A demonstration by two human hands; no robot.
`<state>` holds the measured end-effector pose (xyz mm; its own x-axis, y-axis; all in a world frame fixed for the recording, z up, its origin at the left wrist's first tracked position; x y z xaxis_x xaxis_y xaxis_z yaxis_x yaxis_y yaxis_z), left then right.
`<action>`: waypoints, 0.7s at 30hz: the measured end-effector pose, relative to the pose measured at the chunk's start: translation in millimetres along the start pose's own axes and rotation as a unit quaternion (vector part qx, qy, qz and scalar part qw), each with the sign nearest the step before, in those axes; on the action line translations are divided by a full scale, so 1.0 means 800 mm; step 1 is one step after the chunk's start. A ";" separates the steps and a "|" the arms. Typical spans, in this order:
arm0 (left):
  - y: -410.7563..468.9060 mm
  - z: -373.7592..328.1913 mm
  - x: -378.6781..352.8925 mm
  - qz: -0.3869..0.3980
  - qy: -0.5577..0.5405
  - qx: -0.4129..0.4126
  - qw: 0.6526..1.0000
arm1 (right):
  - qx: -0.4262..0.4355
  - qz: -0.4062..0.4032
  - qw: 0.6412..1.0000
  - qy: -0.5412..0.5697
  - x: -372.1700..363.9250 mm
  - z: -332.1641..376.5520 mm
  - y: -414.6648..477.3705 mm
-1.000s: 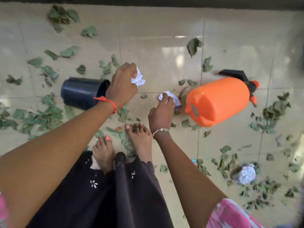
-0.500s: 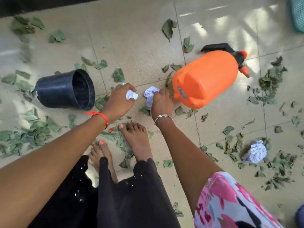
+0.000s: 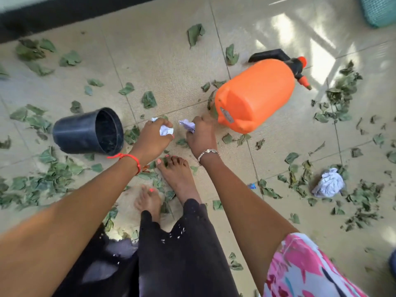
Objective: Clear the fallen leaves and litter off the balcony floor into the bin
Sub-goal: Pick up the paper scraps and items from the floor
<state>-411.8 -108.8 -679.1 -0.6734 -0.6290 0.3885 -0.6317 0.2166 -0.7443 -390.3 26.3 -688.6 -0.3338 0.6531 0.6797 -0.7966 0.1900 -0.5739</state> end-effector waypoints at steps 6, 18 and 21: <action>-0.054 -0.044 -0.023 0.049 -0.082 0.073 0.993 | -0.104 -0.031 0.925 0.363 0.021 -0.013 -0.070; -0.155 -0.175 -0.164 0.164 -0.083 0.080 0.980 | -0.113 0.015 0.861 0.495 0.127 -0.088 -0.249; -0.156 -0.187 -0.208 0.173 -0.006 0.051 0.984 | -0.141 0.099 0.772 0.612 0.124 -0.146 -0.273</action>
<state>-278.3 80.3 -569.5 -0.8361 -0.5399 0.0971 -0.3239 0.3430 -0.8817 -190.9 135.2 -549.0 0.4288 0.8605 -0.2749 -0.5913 0.0372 -0.8056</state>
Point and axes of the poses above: each hand's wrist, its own y-axis towards the middle knuckle, its own x-axis out of the back of the hand, z = x × y, the point moved 7 cm from there along y, towards the middle knuckle, and after that the axes turned 5 degrees about z, right-handed, at the moved point
